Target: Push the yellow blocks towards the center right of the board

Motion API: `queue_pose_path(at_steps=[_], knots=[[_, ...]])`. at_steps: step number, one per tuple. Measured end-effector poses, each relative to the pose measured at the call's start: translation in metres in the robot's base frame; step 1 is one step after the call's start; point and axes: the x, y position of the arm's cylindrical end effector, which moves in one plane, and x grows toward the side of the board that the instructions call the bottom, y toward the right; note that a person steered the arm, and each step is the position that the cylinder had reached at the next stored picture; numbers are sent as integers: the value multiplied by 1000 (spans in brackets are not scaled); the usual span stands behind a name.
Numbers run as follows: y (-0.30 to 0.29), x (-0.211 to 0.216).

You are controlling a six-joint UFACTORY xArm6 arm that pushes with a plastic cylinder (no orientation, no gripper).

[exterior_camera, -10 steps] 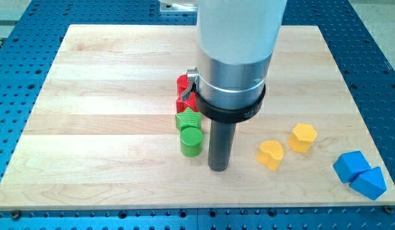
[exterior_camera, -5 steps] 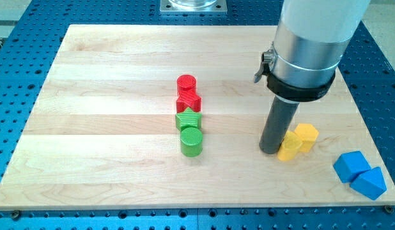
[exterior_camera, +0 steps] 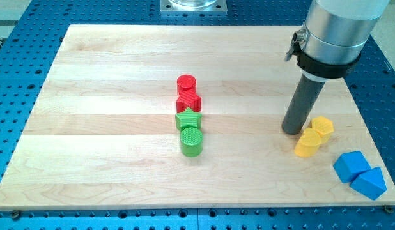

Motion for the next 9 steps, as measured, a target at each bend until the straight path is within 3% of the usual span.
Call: queue_pose_path(at_steps=[2, 3, 4, 5, 7, 9], knots=[[-8, -12], [41, -85], [114, -112], [164, -66], [168, 31], [99, 21]])
